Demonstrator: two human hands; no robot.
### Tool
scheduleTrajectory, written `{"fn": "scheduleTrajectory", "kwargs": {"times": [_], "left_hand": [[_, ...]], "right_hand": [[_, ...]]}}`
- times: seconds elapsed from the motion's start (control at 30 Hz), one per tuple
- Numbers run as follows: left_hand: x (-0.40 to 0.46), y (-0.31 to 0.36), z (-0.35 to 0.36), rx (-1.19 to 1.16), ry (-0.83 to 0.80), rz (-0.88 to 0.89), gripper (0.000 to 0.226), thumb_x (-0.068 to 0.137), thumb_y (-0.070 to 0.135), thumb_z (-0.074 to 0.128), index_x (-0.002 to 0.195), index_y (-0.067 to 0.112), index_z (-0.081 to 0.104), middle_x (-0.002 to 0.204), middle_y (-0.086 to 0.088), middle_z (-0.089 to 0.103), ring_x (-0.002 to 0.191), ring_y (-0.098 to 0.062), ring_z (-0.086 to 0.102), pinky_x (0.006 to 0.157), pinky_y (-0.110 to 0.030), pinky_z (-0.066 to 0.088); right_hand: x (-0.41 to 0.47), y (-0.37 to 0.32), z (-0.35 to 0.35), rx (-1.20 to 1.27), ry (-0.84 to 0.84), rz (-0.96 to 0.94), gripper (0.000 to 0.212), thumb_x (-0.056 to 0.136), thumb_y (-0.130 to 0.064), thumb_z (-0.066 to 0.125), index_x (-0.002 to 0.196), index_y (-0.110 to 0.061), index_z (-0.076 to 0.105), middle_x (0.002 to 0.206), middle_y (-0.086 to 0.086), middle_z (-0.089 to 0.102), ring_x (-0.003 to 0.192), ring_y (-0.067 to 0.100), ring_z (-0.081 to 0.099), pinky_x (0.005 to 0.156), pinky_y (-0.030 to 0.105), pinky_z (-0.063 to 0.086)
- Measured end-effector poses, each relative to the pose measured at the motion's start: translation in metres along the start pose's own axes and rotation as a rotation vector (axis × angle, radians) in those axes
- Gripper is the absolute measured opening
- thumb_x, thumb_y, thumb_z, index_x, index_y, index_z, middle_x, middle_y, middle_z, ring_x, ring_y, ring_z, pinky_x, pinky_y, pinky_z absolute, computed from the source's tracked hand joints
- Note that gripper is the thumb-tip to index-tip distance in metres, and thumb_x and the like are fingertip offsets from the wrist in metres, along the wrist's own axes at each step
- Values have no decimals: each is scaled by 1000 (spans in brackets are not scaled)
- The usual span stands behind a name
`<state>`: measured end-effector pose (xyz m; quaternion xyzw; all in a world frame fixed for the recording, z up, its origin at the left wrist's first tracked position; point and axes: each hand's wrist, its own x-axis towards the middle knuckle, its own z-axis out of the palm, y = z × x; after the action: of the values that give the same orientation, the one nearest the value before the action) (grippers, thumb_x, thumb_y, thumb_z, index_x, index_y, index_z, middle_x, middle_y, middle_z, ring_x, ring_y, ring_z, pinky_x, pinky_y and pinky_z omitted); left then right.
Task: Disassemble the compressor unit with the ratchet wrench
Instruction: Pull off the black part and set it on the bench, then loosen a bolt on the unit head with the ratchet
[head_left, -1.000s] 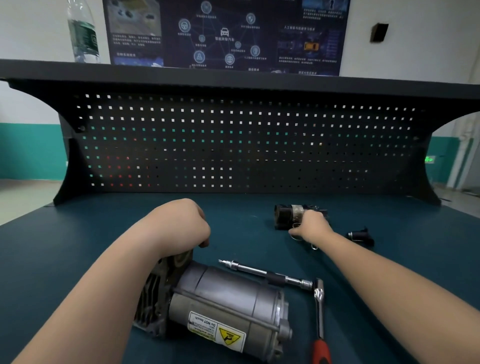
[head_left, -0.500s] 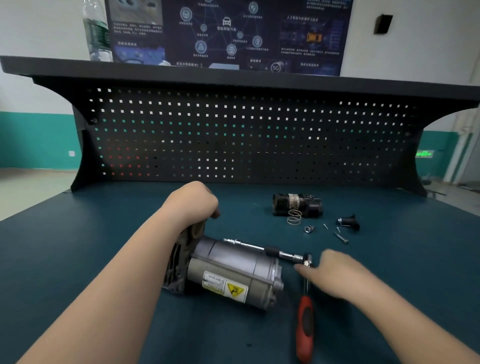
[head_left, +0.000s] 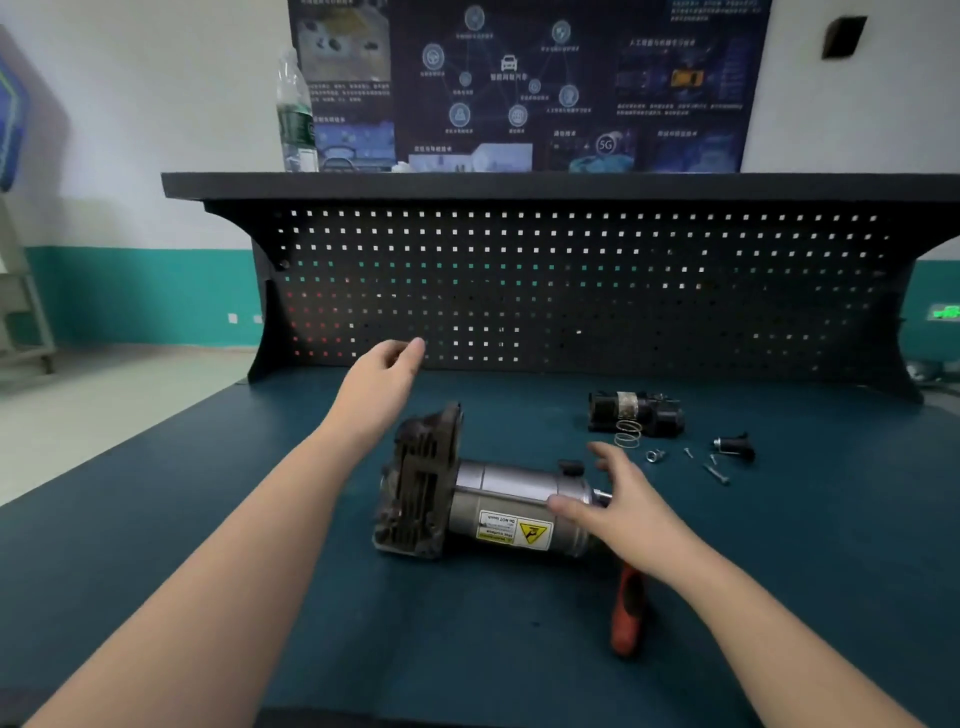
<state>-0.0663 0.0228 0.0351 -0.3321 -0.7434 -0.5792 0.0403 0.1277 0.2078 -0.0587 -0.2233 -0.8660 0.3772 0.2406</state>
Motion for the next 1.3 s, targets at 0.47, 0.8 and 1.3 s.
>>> {"fn": "scheduleTrajectory", "kwargs": {"times": [0.47, 0.8, 1.3], "left_hand": [[-53, -76, 29, 27, -51, -42, 58, 59, 61, 74, 104, 47, 40, 95, 31, 58, 94, 9, 55, 72, -10, 38], [-91, -10, 81, 42, 403, 744, 23, 82, 14, 46, 101, 4, 54, 107, -11, 48, 105, -13, 44, 96, -19, 34], [-32, 47, 237, 498, -543, 522, 5, 98, 15, 39, 96, 11, 40, 103, -15, 53, 93, -34, 51, 76, -42, 37]], "right_hand": [[38, 24, -13, -357, 96, 255, 106, 60, -88, 45, 144, -24, 33, 139, 4, 48, 133, 29, 33, 101, 42, 32], [36, 43, -18, -606, -13, 510, 21, 92, -34, 45, 83, -17, 52, 102, 7, 64, 84, 25, 55, 68, 27, 42], [11, 52, -97, 1043, 46, 1, 31, 87, -23, 60, 66, -7, 44, 37, -1, 30, 23, 6, 16, 33, 11, 19]]}}
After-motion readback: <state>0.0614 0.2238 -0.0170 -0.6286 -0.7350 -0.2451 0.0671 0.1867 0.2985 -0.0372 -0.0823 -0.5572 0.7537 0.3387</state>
